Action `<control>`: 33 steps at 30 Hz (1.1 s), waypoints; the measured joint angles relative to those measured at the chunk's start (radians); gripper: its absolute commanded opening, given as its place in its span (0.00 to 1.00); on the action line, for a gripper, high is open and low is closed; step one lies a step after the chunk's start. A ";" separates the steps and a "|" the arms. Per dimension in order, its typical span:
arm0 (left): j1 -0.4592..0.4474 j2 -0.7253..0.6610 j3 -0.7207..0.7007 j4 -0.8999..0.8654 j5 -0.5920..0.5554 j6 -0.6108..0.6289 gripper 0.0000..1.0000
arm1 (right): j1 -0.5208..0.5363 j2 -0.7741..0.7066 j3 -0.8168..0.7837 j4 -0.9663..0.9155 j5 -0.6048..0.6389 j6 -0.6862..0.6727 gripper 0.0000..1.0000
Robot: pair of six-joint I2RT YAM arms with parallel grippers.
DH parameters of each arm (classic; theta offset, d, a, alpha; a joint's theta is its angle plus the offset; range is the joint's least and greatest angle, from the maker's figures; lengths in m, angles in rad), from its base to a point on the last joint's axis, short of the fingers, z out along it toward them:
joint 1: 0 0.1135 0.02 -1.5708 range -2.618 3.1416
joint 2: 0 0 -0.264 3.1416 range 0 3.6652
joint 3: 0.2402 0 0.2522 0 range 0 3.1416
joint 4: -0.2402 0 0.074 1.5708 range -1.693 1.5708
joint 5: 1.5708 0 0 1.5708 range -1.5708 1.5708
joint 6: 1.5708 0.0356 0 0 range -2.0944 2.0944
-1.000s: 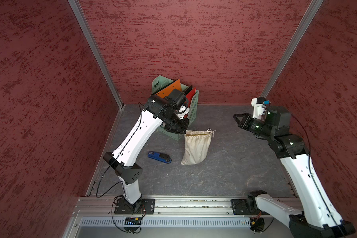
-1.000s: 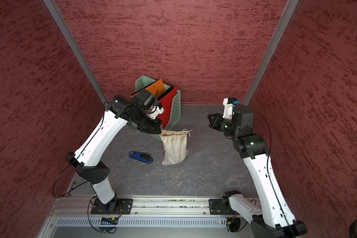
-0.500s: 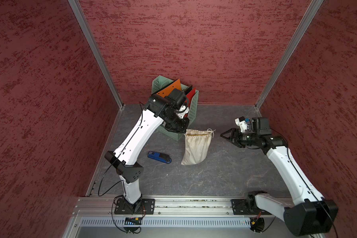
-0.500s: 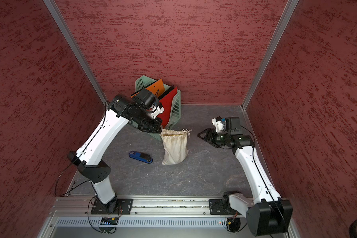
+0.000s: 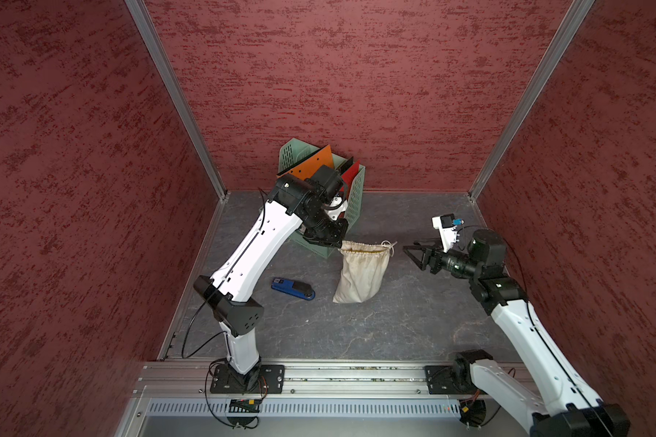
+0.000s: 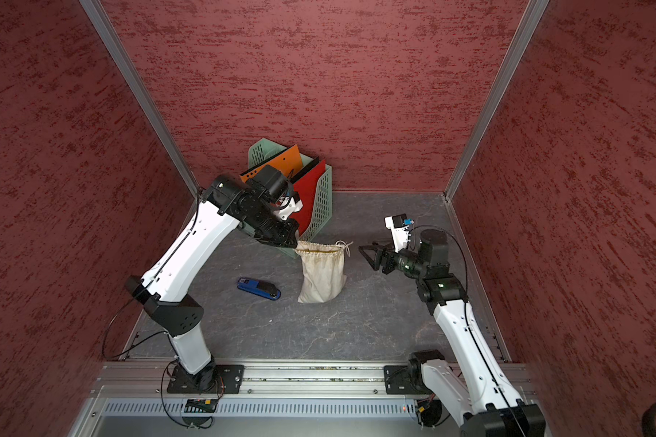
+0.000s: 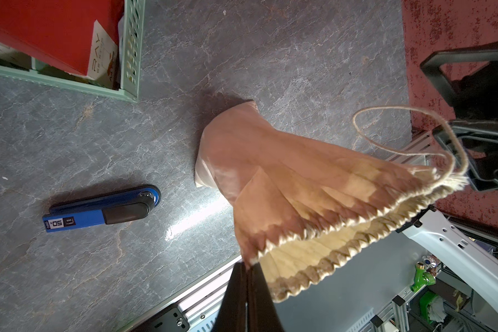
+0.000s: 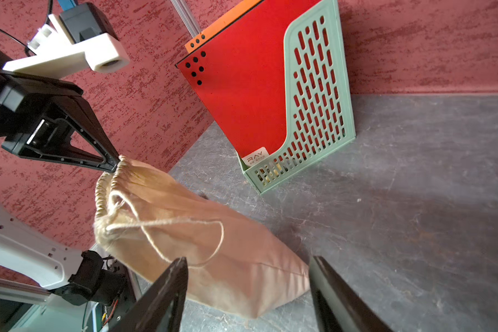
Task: Close the soil bag
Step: Frap the soil bag at the center of the board.
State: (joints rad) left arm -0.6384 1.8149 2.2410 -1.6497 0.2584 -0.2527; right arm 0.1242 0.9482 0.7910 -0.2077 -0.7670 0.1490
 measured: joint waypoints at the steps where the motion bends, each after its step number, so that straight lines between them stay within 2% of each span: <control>1: 0.000 0.000 -0.005 0.000 0.002 0.000 0.04 | 0.005 0.012 0.006 0.006 -0.003 -0.016 0.70; 11: 0.002 0.000 -0.008 0.000 0.003 0.000 0.04 | 0.075 0.085 0.072 -0.010 -0.061 -0.175 0.68; 22: 0.002 0.006 0.022 -0.001 0.002 -0.001 0.04 | 0.089 0.087 0.072 -0.042 -0.065 -0.232 0.67; 33: 0.002 0.033 0.065 -0.003 0.002 -0.002 0.04 | 0.089 -0.028 0.069 -0.114 -0.059 -0.247 0.68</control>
State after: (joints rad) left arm -0.6365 1.8481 2.3058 -1.6524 0.2604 -0.2546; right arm 0.2127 0.9199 0.8604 -0.3218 -0.8261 -0.0978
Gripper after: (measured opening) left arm 0.061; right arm 0.680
